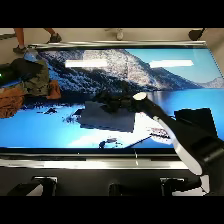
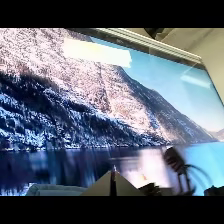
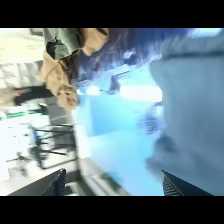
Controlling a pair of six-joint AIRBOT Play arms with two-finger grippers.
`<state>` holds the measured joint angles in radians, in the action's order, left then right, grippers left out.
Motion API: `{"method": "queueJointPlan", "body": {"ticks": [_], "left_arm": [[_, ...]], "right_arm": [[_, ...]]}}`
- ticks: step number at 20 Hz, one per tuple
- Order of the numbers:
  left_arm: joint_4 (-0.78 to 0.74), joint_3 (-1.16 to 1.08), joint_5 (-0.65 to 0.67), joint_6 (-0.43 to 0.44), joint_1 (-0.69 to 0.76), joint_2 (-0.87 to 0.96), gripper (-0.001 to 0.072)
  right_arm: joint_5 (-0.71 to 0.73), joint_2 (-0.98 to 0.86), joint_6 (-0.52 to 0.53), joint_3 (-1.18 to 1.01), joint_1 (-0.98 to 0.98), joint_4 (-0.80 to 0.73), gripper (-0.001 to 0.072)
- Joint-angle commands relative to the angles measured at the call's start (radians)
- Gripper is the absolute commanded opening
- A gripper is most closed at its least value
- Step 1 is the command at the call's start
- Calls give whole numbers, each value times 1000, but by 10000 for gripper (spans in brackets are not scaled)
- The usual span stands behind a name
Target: Fold the shirts.
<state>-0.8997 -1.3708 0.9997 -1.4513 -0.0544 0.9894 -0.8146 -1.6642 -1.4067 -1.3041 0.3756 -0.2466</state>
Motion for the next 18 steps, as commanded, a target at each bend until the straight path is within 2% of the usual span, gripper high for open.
{"method": "queueJointPlan", "body": {"ticks": [1, 3, 4, 5, 9, 10, 11, 12, 13, 14, 15, 18], "left_arm": [[-47, 0, 6, 1, -1, -6, 26], [-48, 0, 6, 3, 0, -6, 27], [-47, 0, 6, 3, 1, -6, 27], [-47, 0, 6, 3, 2, -6, 27], [-44, 0, 6, 0, 10, -6, 27], [-43, 0, 6, -1, 14, -6, 27], [-43, 0, 6, -1, 18, -6, 27], [-43, 0, 6, -1, 21, -6, 27], [-44, 0, 6, 0, 25, -5, 27], [-43, 0, 6, -1, 24, -5, 27], [-43, 0, 6, 0, 24, -6, 27], [-43, 0, 6, 0, 24, -5, 27]], "right_arm": [[-255, 98, -173, 0, -197, -498, 686], [-428, 124, -336, 16, -306, -860, 665], [-480, 121, -352, 44, -337, -915, 625], [-491, 116, -324, 84, -354, -889, 624], [-306, 49, -214, 212, -322, -592, 624], [-285, 18, -173, 212, -307, -535, 602], [-263, -6, -154, 212, -293, -495, 562], [-231, -22, -133, 212, -277, -459, 466], [-183, -24, -114, 212, -267, -429, 333], [-153, -19, -89, 209, -267, -400, 165], [-151, -9, -58, 198, -272, -383, 41], [-240, 48, 25, 114, -329, -389, 37]]}}
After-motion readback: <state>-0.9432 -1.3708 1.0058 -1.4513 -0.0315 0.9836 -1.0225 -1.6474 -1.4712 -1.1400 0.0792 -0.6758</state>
